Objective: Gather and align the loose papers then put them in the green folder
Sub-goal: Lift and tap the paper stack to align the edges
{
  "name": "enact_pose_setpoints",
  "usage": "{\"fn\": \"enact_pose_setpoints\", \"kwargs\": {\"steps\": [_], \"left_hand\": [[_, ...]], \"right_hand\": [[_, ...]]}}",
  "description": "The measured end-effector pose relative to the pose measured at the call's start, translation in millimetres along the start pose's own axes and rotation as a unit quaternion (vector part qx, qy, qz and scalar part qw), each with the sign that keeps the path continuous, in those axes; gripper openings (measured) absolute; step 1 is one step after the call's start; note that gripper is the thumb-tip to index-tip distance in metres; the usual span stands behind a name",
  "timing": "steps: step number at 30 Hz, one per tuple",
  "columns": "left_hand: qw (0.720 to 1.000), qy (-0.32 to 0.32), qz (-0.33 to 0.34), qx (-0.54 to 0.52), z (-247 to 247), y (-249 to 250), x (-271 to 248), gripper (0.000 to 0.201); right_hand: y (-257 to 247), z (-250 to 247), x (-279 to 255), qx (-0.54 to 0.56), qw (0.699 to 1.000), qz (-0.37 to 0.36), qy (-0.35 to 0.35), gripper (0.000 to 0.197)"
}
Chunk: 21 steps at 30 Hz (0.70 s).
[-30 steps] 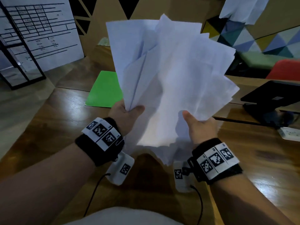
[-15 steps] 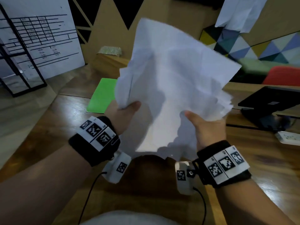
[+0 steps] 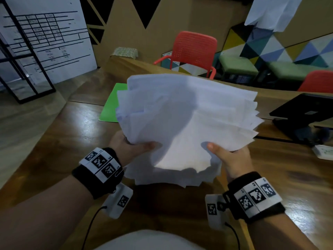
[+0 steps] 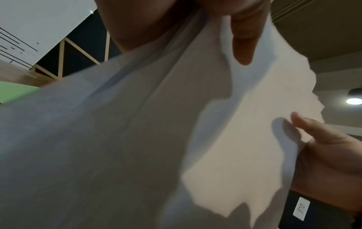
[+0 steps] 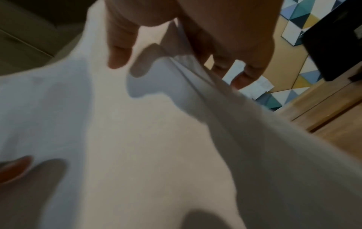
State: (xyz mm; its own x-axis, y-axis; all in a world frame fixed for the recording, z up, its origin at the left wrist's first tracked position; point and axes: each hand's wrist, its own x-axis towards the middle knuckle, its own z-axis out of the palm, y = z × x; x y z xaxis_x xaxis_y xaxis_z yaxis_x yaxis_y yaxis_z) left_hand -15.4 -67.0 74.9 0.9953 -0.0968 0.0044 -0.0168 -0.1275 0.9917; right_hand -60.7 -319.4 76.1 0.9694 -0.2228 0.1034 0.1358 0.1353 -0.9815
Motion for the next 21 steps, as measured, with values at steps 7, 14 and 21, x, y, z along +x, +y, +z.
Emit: {"fn": "enact_pose_setpoints", "kwargs": {"steps": [7,14,21], "left_hand": [[0.995,-0.058,0.057,0.059,1,19,7,0.07],[0.991,0.058,0.113,0.036,-2,35,15,0.029],[0.997,0.023,0.05,0.051,-9,6,18,0.043]], "right_hand": [[-5,-2,15,-0.013,0.997,0.072,-0.039,0.034],[-20,22,11,0.066,0.998,-0.015,0.017,0.061],[-8,19,11,0.045,0.999,-0.018,-0.003,0.07]]}}
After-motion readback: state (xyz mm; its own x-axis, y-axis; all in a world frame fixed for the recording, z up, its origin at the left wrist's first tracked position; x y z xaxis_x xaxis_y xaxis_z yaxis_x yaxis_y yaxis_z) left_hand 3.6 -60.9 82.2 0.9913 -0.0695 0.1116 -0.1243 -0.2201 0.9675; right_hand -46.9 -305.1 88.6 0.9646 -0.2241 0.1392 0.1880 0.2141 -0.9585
